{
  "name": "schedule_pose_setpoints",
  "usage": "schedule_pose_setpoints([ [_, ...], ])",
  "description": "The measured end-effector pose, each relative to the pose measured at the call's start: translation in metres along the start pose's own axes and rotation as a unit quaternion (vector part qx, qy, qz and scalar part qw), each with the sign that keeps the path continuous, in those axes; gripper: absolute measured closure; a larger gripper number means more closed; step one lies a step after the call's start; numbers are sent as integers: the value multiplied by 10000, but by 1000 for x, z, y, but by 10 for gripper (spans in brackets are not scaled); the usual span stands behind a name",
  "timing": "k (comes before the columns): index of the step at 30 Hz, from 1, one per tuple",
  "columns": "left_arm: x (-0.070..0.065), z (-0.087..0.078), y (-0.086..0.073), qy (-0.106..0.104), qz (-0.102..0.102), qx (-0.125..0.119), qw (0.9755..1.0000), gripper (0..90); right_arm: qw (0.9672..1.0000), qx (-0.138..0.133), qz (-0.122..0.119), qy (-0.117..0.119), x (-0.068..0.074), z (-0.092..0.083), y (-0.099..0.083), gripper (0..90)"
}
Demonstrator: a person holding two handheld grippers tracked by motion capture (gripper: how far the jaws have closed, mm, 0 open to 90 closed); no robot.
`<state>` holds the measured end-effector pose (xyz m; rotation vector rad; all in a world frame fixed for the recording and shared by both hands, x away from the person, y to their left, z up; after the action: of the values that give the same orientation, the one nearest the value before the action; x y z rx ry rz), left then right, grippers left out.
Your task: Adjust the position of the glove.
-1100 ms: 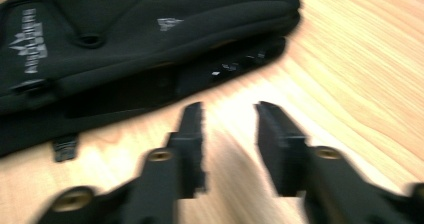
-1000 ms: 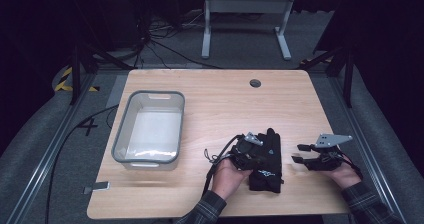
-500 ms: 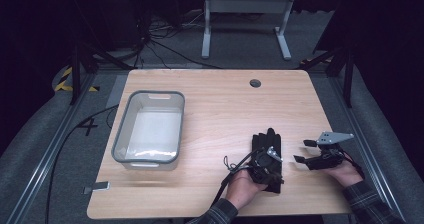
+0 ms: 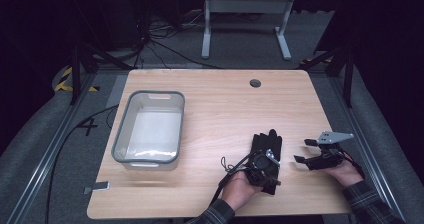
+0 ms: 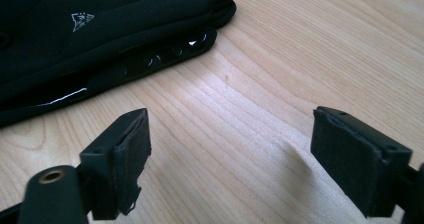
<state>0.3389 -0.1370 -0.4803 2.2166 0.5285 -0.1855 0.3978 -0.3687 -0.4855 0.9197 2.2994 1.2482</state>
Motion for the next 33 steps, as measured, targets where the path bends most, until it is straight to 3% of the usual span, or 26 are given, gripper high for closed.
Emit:
schedule_pose_setpoints([
  [10,13,-26,-17,240,-180,37,9995,899,9999,14,2,-158,-1,3,-1,151],
  [22,35,-57,-36,559,-468,-17,9973,899,9996,77,3,-269,-3,5,-3,151],
  [29,44,-67,-41,714,-594,-42,9957,899,9995,142,-24,-284,-3,6,-4,150],
  [33,43,-68,-40,709,-532,-23,9961,898,9996,132,-15,-253,-3,6,-5,146],
])
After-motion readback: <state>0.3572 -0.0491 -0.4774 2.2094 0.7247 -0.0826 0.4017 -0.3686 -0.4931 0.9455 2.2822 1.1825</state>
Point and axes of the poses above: each handheld gripper's, and its own axes: z roughly forward along the jaws, y roughly out of its top, x roughly to its left, the point moved 4 cm from there along z, roughly forward along the jaws, and after that the axes turned 9 degrees about -x, right-handed, at the moved point
